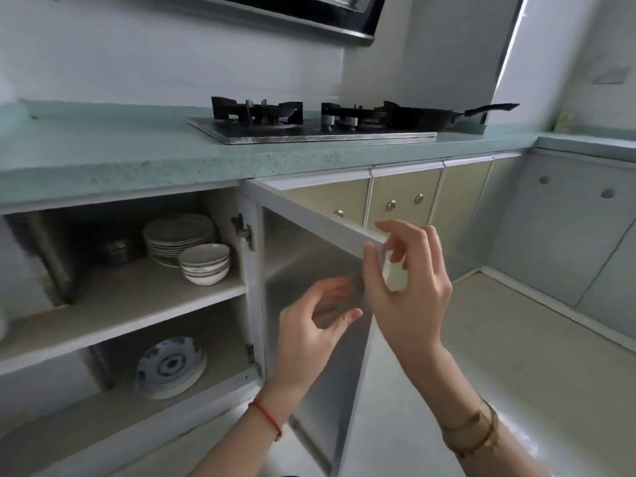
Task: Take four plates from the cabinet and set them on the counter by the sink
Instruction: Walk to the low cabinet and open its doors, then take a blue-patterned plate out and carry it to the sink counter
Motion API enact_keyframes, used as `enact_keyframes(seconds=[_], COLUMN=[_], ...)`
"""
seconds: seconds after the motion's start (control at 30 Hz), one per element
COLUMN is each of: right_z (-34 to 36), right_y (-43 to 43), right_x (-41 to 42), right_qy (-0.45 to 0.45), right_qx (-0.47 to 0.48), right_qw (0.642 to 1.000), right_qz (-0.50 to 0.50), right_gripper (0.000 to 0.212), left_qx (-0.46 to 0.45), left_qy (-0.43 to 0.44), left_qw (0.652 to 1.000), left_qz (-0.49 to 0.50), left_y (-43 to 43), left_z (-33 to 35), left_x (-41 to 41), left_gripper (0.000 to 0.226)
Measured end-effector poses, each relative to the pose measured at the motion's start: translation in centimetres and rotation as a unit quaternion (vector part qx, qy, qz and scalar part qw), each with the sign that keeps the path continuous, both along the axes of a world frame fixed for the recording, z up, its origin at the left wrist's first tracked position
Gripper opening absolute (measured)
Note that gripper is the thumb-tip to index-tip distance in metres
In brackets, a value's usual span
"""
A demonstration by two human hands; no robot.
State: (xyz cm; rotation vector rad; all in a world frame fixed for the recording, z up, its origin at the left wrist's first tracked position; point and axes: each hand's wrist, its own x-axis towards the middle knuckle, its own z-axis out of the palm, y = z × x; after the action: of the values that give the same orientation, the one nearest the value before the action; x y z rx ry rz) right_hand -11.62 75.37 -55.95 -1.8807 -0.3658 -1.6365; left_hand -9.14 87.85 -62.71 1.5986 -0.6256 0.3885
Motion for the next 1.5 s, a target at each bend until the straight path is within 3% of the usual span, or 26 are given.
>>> enact_keyframes(seconds=[0.13, 0.3, 0.63, 0.83, 0.97, 1.07, 1.17, 1.33, 1.5], right_z=[-1.5, -7.7, -24.6, -34.5, -40.3, -43.2, -45.0, -46.9, -47.9], right_y=[5.1, 12.9, 23.7, 26.4, 27.3, 27.9, 28.7, 30.1, 30.9], right_x=[2.2, 8.4, 21.7, 28.1, 32.3, 34.9, 37.0, 39.2, 40.0], right_qy=[0.135, 0.340, 0.535, 0.647, 0.686, 0.693, 0.693, 0.705, 0.705], right_qx=[-0.034, 0.044, -0.001, -0.051, -0.067, -0.040, -0.048, -0.025, -0.065], right_qw=[0.977, 0.893, 0.810, 0.738, 0.709, 0.706, 0.706, 0.690, 0.693], right_qz=[0.160, 0.291, 0.241, 0.186, 0.149, 0.140, 0.141, 0.158, 0.139], right_gripper=[0.014, 0.013, 0.014, 0.024, 0.028, 0.027, 0.030, 0.038, 0.035], left_qx=[-0.002, -0.017, -0.040, 0.092, 0.131, 0.099, 0.162, 0.201, 0.227], left_qy=[0.050, 0.140, 0.310, 0.406, 0.430, 0.443, 0.418, 0.428, 0.416], left_qw=[0.994, 0.962, 0.892, 0.844, 0.827, 0.818, 0.808, 0.804, 0.790], left_qz=[0.098, 0.235, 0.326, 0.339, 0.339, 0.355, 0.383, 0.361, 0.390], left_y=[7.6, 18.9, 31.8, 34.7, 36.7, 37.8, 38.8, 38.9, 38.1], left_z=[0.3, -2.9, -17.1, -26.5, -32.8, -36.5, -39.1, -41.2, -42.0], left_x=[2.2, 4.7, 12.1, 18.5, 22.4, 24.7, 26.4, 29.1, 29.8], left_gripper=[0.028, 0.026, 0.019, 0.030, 0.031, 0.034, 0.031, 0.036, 0.033])
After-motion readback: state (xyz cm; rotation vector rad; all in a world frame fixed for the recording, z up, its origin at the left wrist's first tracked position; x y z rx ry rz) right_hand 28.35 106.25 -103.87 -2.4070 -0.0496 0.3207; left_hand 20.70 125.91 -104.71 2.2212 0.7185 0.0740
